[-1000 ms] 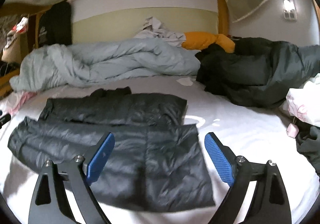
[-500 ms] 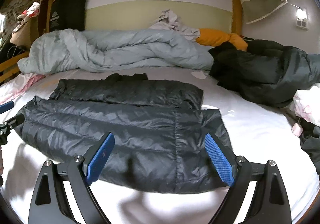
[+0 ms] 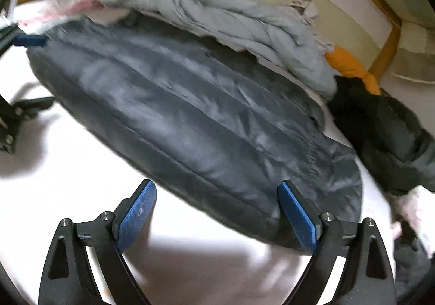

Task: Fold large clothes

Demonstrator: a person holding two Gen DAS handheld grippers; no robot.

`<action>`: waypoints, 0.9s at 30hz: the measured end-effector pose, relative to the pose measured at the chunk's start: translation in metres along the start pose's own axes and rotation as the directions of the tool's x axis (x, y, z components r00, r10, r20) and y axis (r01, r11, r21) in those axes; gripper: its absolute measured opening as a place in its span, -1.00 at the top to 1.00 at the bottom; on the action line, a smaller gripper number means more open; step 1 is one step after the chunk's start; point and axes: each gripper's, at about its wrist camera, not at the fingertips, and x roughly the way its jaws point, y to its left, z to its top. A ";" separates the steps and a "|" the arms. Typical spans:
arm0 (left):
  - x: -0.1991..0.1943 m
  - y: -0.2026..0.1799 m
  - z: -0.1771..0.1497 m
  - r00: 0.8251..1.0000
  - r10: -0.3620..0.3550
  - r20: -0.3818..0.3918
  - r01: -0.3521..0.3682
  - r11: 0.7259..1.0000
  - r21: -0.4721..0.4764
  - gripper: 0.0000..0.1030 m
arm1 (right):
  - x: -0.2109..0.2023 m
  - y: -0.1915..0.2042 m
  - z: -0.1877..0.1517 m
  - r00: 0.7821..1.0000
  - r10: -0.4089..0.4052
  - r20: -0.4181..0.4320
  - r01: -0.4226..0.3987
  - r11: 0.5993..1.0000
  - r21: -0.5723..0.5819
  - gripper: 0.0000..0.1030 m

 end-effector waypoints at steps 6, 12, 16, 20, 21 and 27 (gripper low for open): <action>0.020 0.019 -0.002 0.998 0.038 -0.041 -0.041 0.997 -0.069 -0.69 | 0.009 -0.011 -0.003 0.997 -0.078 -0.014 0.078 0.997 0.027 -0.80; 0.013 0.029 -0.003 0.997 0.056 -0.056 -0.060 0.996 -0.067 0.74 | 0.003 -0.029 -0.006 0.999 -0.044 -0.003 0.045 0.995 0.091 0.50; -0.020 0.042 -0.002 0.998 0.003 -0.070 -0.012 0.992 -0.127 0.74 | -0.027 -0.039 -0.014 0.999 0.013 0.036 -0.018 0.990 0.139 0.62; -0.055 0.050 -0.012 0.996 -0.060 -0.069 0.048 0.985 -0.168 0.69 | -0.062 -0.037 -0.034 0.997 0.060 0.042 -0.066 0.987 0.150 0.62; -0.063 0.051 -0.014 0.996 -0.066 -0.067 0.054 0.984 -0.171 0.61 | -0.069 -0.037 -0.038 0.997 0.067 0.042 -0.073 0.986 0.148 0.62; -0.078 0.067 0.006 0.999 -0.037 -0.038 0.029 0.982 -0.189 0.07 | -0.087 -0.051 -0.025 0.998 0.016 0.067 -0.026 0.988 0.154 0.35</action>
